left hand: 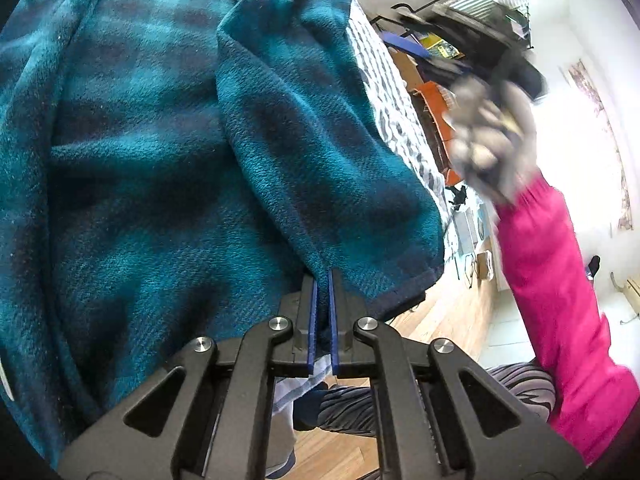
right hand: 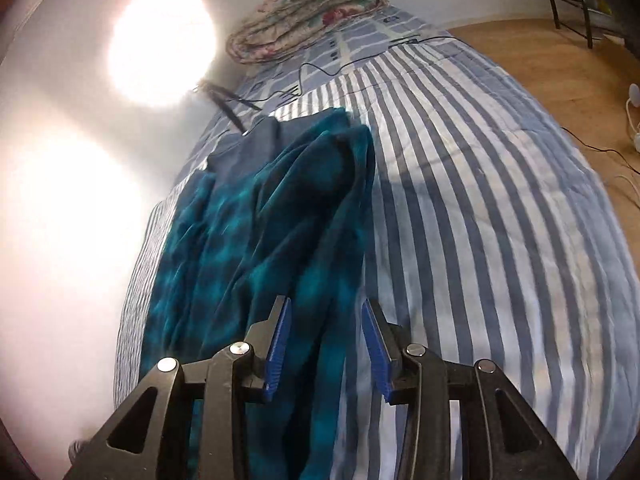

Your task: Fold large clothes

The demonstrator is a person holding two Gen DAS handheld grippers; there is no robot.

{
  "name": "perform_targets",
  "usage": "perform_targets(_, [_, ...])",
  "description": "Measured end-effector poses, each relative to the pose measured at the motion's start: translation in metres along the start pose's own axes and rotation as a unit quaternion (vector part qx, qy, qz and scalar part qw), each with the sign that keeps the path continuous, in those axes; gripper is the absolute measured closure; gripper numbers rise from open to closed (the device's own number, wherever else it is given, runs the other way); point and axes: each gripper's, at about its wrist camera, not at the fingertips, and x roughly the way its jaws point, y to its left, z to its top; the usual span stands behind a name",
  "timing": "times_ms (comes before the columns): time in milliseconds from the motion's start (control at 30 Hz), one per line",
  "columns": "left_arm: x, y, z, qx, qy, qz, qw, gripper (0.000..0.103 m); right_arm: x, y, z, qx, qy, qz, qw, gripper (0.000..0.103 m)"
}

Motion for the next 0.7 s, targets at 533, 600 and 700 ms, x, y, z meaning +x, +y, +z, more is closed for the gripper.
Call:
perform_targets(533, [-0.032, 0.008, -0.001, 0.008, -0.013, -0.013, 0.9998, 0.102, 0.035, 0.042, 0.063, -0.155, -0.005, -0.105, 0.982, 0.103])
perform_targets(600, [-0.032, 0.009, -0.001, 0.02, -0.018, 0.0, 0.9997, 0.102, 0.038, 0.043, 0.065, -0.163, -0.008, -0.118, 0.98, 0.103])
perform_targets(700, [-0.024, 0.013, -0.002, 0.02, -0.003, 0.003, 0.9998, 0.102, 0.068, 0.032, 0.056, -0.163, 0.033, -0.168, 0.972, 0.101])
